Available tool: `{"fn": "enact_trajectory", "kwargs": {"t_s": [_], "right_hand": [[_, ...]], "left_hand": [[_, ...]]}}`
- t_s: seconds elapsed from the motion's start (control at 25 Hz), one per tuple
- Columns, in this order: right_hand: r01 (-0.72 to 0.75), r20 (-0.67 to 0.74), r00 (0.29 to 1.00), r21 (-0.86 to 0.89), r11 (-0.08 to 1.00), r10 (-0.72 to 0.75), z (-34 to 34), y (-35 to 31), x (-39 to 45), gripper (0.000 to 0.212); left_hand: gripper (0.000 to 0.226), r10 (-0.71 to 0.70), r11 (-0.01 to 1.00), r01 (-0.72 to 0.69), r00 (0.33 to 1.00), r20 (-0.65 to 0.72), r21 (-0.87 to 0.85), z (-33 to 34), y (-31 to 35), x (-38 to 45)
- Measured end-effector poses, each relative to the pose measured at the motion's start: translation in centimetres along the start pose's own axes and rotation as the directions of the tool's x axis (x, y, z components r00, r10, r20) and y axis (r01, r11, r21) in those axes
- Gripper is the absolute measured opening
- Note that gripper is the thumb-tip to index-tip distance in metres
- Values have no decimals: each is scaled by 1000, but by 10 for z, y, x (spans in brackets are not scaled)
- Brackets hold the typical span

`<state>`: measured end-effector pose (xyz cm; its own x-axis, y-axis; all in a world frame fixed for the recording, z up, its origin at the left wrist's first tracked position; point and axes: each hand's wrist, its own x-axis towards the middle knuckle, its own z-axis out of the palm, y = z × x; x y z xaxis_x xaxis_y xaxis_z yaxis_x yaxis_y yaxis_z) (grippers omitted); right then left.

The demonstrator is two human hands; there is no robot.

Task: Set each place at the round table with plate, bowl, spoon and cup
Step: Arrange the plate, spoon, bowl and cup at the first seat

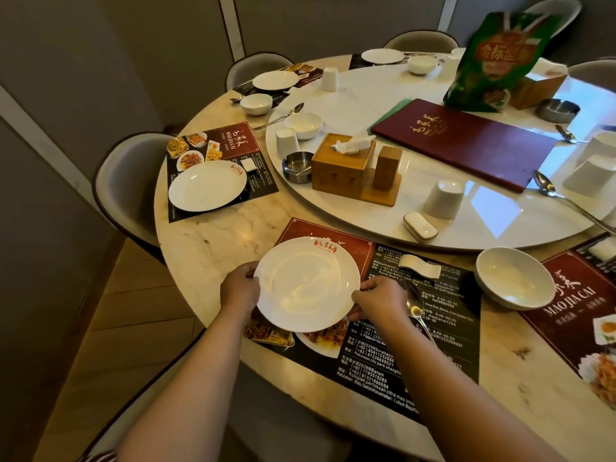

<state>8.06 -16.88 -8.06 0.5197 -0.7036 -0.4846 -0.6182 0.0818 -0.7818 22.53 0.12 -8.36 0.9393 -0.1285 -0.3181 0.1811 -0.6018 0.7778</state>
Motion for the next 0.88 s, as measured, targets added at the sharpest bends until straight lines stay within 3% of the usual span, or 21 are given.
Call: {"fn": "enact_trajectory", "kwargs": {"t_s": [0.16, 0.32, 0.44, 0.52, 0.64, 0.76, 0.88], "right_hand": [[-16, 19, 1000, -2, 1000, 16, -2, 2, 0, 17], [-17, 53, 998, -23, 1000, 19, -16, 3, -9, 16], [38, -49, 998, -74, 997, -42, -37, 12, -20, 11], [99, -152, 981, -156, 983, -123, -55, 23, -23, 9], [155, -223, 952, -239, 959, -209, -80, 33, -15, 20], [162, -162, 962, -305, 938, -219, -92, 34, 0, 34], [173, -79, 974, -345, 922, -212, -95, 35, 16, 24]], "left_hand": [[40, 80, 995, -79, 997, -5, 53, 3, -7, -1], [42, 94, 995, -90, 991, -96, 43, 9, -1, -23], [34, 288, 955, -273, 947, -143, 111, 25, 11, -56], [26, 385, 922, -380, 921, -60, 71, 45, 19, -80], [21, 378, 926, -377, 920, 99, -31, 79, 26, -113], [23, 316, 949, -307, 929, 195, -76, 108, 23, -137], [30, 283, 959, -277, 932, 228, -59, 126, 22, -151]]}}
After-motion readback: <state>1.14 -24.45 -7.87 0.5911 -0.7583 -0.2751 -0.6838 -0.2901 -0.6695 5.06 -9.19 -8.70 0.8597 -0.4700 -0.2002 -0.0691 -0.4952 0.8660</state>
